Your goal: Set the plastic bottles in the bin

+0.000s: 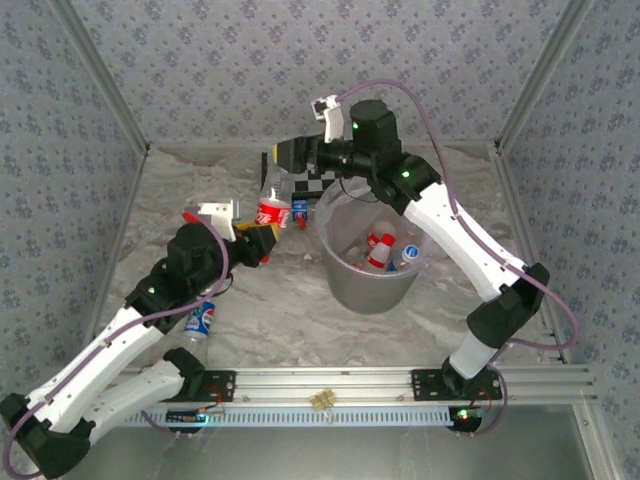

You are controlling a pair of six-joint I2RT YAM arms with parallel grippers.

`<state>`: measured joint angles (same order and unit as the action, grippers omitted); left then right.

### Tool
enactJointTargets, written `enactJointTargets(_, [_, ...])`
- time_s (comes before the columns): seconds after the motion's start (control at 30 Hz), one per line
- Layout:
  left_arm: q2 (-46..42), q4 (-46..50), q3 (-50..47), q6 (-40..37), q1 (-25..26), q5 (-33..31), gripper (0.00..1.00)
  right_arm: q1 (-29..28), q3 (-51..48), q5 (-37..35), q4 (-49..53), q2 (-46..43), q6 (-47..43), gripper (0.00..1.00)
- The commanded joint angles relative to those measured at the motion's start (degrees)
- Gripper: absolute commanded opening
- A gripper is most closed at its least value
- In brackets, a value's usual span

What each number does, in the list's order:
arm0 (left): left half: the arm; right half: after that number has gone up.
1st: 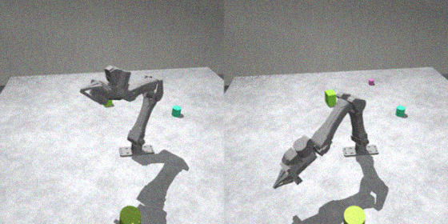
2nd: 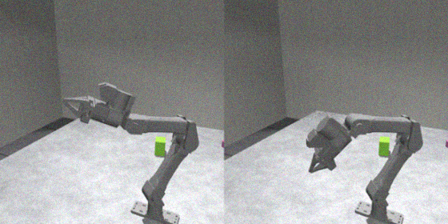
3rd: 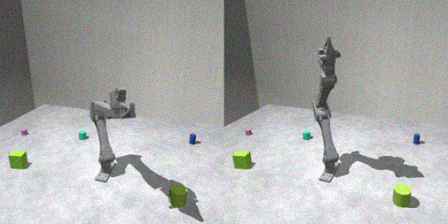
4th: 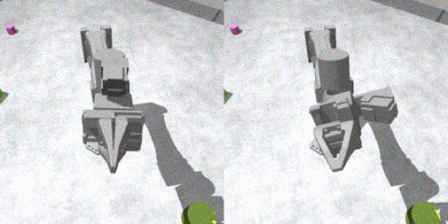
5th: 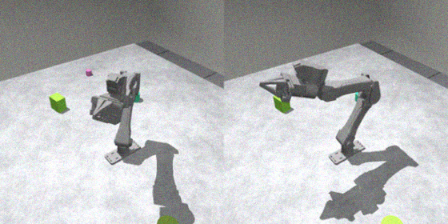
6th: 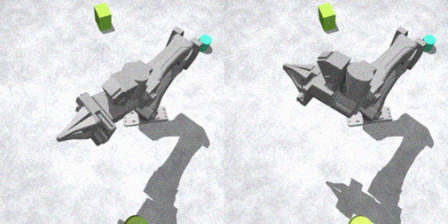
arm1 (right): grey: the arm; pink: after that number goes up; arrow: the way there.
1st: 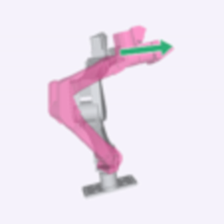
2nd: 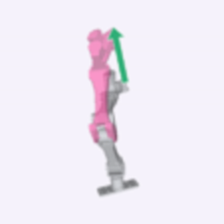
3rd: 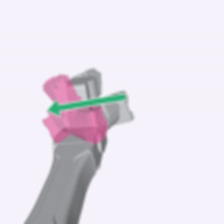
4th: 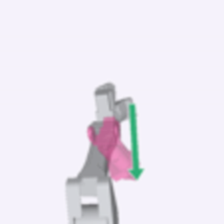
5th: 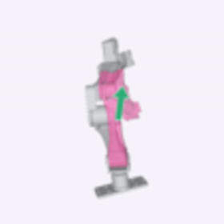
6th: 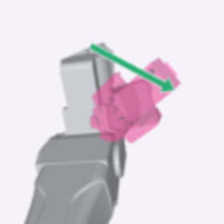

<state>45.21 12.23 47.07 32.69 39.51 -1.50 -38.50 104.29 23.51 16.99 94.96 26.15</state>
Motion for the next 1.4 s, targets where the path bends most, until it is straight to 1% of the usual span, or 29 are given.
enactJointTargets(0.0, [0.0, -3.3, 0.3, 0.3, 0.4, 0.2, 0.34, -0.7, 2.3, 1.5, 0.9, 1.6, 0.8, 0.88])
enactJointTargets(0.07, [0.1, -3.3, 0.5, 0.2, 0.4, 0.3, 0.34, -0.8, 2.7, 1.6, 1.4, 2.3, 0.7, 0.89])
enactJointTargets(0.1, [0.3, -3.2, 0.6, 0.2, 0.4, 0.3, 0.34, -0.8, 2.8, 1.7, 1.4, 2.5, 0.6, 0.87])
enactJointTargets(0.17, [0.7, -2.8, 0.6, 0.3, 0.4, 0.3, 0.34, -0.9, 2.6, 1.5, 0.9, 2.2, 0.5, 0.78])
enactJointTargets(0.27, [0.9, -2.8, 0.2, 0.5, 0.4, 0.4, 0.34, -0.9, 2.1, 0.3, 0.7, 1.3, 0.0, 0.73])
enactJointTargets(0.33, [1.1, -3.1, 0.1, 0.6, 0.4, 0.5, 0.34, -0.9, 2.0, -0.5, 0.2, 0.9, -0.2, 0.63])
enactJointTargets(0.37, [1.5, -3.2, 0.1, 0.6, 0.4, 0.8, 0.36, -0.9, 1.9, -0.8, -0.2, 0.6, -0.2, 0.59])
enactJointTargets(0.4, [1.8, -3.1, 0.5, 0.5, 0.4, 1.1, 0.4, -0.9, 1.9, -1.0, -0.6, 0.4, -0.3, 0.57])
enactJointTargets(0.5, [3.1, -1.8, 2.1, 0.1, 0.4, 2.5, 0.63, -0.4, 3.6, -1.6, -0.3, -0.1, -1.8, 0.51])
enactJointTargets(0.57, [3.5, -0.6, 3.1, -0.2, 0.4, 2.9, 0.75, 0.5, 5.4, -2.2, 0.7, -1.3, -3.1, 0.47])
enactJointTargets(0.67, [3.2, -1.4, 2.6, 0.2, 0.5, 3.2, 0.86, 2.0, 6.8, -3.8, 1.7, -4.3, -5.2, 0.47])
enactJointTargets(0.73, [3.3, -3.6, 1.6, 0.9, 0.6, 4.0, 0.9, 4.1, 8.3, -5.4, 3.4, -7.0, -7.2, 0.46])
enactJointTargets(0.87, [5.9, -7.6, 1.5, 1.1, 0.5, 6.5, 0.92, 11.1, 4.4, -6.2, 1.5, -15.2, -6.4, 0.42])
enactJointTargets(1.0, [10.0, -8.3, 3.8, 0.8, 1.5, 7.7, 0.92, 15.9, 0.4, -7.9, 6.8, -22.1, -10.2, 0.37])
enactJointTargets(1.13, [14.0, -12.5, 5.2, -0.1, 3.4, 10.1, 0.92, 20.5, -6.7, -9.8, 10.0, -29.4, -13.4, 0.28])
enactJointTargets(1.27, [17.3, -15.4, 6.9, -1.2, 4.8, 12.9, 0.92, 22.4, -10.1, -11.4, 14.9, -31.5, -15.1, 0.26])
enactJointTargets(1.37, [19.6, -14.5, 8.6, -2.2, 5.8, 12.9, 0.92, 22.3, -14.3, -11.5, 16.6, -32.8, -15.2, 0.25])
